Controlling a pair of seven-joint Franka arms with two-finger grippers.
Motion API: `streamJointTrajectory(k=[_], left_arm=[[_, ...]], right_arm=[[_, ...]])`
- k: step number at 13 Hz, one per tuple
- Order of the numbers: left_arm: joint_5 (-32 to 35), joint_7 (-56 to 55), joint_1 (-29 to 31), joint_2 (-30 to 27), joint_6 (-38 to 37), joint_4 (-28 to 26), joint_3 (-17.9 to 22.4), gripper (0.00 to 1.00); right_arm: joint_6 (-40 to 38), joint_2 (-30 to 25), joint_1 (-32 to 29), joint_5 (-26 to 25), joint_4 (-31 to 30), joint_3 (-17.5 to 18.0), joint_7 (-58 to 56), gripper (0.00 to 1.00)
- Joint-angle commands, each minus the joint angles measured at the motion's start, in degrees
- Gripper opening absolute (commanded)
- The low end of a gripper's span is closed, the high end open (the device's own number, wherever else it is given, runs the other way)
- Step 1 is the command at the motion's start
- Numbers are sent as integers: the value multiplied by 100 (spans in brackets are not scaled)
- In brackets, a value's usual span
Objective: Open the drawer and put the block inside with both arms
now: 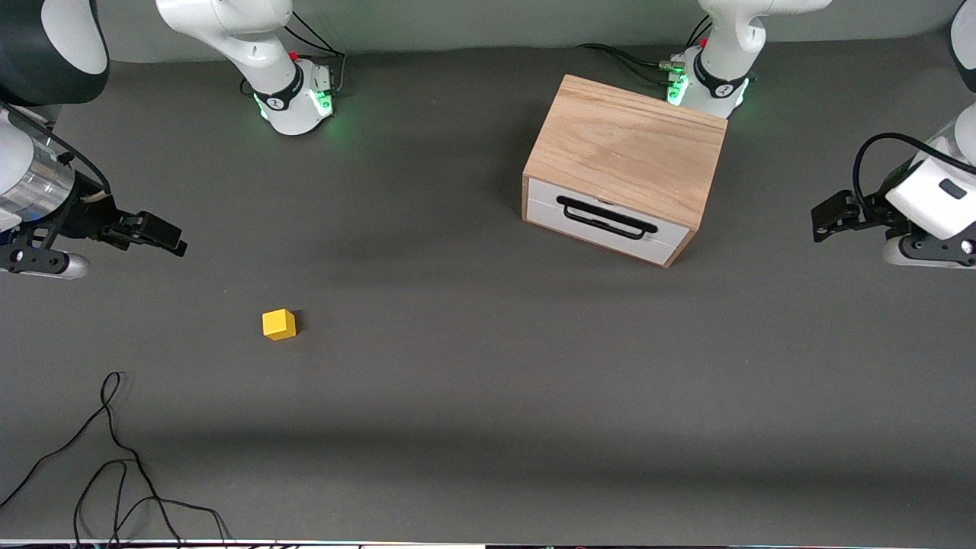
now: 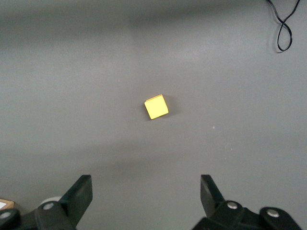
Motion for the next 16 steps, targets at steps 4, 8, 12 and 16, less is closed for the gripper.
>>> streamJointTrajectory(k=[4,8,12,16], left_arm=[[-33,79,-62,-51,61,-48,60,100],[-33,79,-71,-51,70,-48,60,100],[-42,79,-71,-43,70,-57,60,100],[-42,79,-62,-34,105,-57,60,100]], right_arm=[[-168,-7,14,10,-6,21,-153,100],[-168,-7,15,10,-5,21,-153,100],[-185,-16,23,10,-93,21,-153,100],[-194,-33,23,10,-93,21,-153,100]])
